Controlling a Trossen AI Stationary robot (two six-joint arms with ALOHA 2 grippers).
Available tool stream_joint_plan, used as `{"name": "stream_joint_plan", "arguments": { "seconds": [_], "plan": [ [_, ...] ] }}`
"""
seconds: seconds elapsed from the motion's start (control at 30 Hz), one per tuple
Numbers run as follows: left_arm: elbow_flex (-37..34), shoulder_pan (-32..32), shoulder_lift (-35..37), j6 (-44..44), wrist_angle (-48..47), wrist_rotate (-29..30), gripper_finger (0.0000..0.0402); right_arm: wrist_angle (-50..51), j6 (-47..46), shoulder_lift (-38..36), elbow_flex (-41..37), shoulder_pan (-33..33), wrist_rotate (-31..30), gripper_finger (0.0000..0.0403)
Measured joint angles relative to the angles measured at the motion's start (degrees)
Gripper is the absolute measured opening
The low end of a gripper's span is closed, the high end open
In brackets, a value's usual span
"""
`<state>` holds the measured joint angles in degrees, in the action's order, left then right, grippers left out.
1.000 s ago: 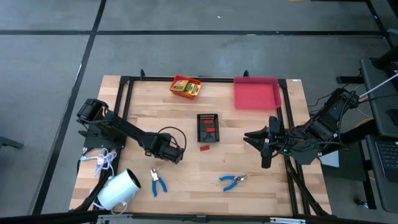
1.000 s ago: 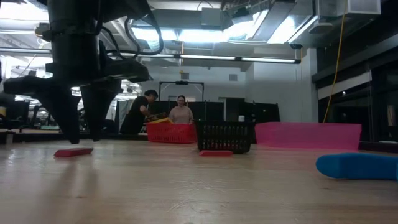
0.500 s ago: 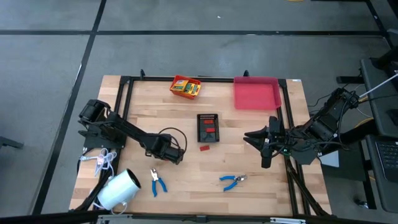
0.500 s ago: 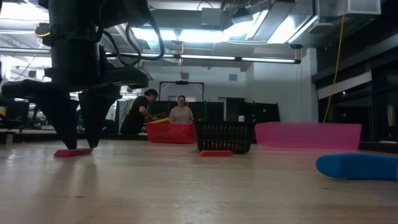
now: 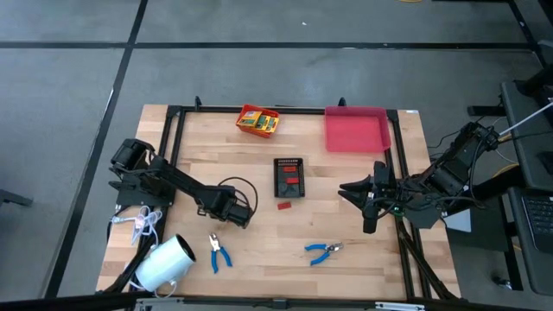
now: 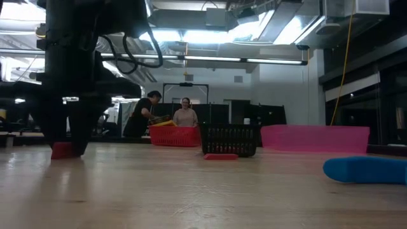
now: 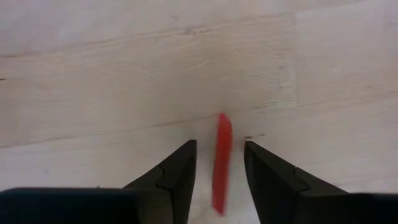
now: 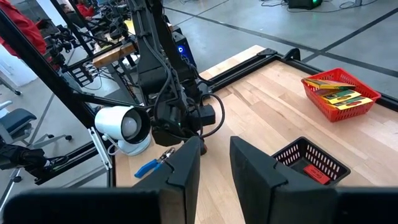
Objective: Pick & Place School Supplies
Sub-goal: Put the red eraser into the black bin
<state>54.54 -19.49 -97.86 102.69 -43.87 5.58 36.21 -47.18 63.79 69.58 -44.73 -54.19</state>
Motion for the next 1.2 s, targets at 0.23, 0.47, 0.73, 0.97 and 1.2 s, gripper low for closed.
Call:
{"name": "stream_joint_plan", "arguments": {
  "seconds": [0.23, 0.47, 0.73, 0.97, 1.2],
  "plan": [
    [0.0, 0.0, 0.0, -2.2, 0.8, 0.1, 0.0028, 0.0, 0.0, 0.0, 0.0, 0.0, -0.3, 0.0091],
    [2.0, 0.1, 4.4, -9.2, 5.0, 4.4, 0.0014, 0.0, 0.0, 0.0, 0.0, 0.0, -0.3, 0.0091],
    [3.7, 6.3, 7.5, -35.1, 31.8, 11.7, 0.0014, -0.2, 1.2, 0.0, 0.0, 0.0, -1.9, 0.0091],
    [3.7, 19.2, -0.2, -46.4, 43.8, 2.2, 0.0013, -0.4, 1.2, 0.0, 0.0, 0.0, -0.5, 0.0091],
    [3.5, 28.5, -4.3, -51.8, 43.8, -5.4, 0.0053, -1.8, 1.2, 0.0, 0.0, -0.5, -0.5, 0.0091]
  ]
}}
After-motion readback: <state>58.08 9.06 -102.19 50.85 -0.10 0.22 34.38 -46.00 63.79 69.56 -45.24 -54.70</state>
